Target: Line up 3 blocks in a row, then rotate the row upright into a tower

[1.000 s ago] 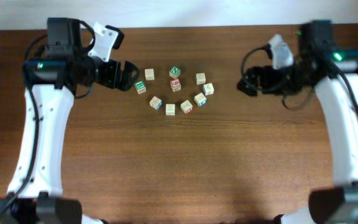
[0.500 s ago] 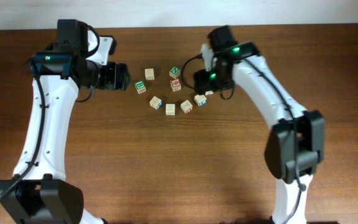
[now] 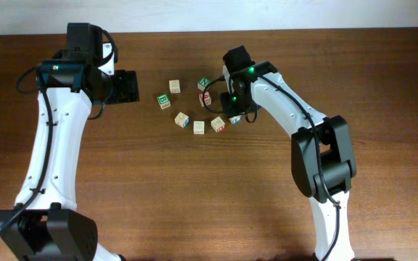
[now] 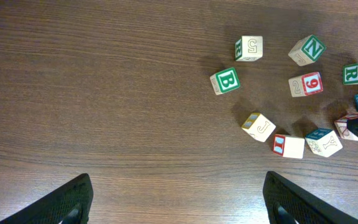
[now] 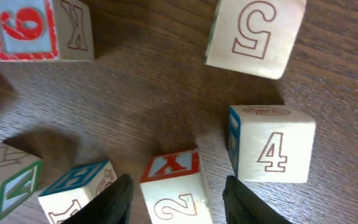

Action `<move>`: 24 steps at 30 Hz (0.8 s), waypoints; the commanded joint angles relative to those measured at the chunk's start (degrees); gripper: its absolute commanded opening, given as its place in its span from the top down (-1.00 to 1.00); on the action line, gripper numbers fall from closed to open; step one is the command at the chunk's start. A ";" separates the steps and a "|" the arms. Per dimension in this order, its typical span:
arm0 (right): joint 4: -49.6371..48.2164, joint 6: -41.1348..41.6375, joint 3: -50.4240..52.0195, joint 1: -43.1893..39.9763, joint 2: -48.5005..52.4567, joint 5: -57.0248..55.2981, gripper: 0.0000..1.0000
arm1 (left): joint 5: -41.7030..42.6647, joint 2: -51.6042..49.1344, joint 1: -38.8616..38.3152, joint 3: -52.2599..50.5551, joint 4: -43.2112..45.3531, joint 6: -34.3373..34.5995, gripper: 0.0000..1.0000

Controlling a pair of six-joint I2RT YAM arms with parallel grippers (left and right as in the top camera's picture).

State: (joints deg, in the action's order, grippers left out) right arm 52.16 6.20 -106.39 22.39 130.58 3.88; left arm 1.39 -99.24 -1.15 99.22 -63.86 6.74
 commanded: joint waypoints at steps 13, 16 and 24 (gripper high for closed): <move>-0.33 0.13 1.88 0.15 1.05 -1.33 0.14 | -0.79 -0.20 0.15 1.07 -0.11 0.57 -0.76; 1.14 0.37 1.99 0.15 1.05 -0.81 0.17 | -0.79 -0.20 0.15 1.07 -0.15 0.57 -0.77; 7.52 3.19 0.33 0.15 0.92 2.19 0.43 | -0.76 -0.20 0.15 1.07 -0.13 0.57 -1.00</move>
State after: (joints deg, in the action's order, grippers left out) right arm 56.86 8.32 -105.16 22.39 130.58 3.77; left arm 1.21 -99.24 -1.15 99.22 -63.88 6.90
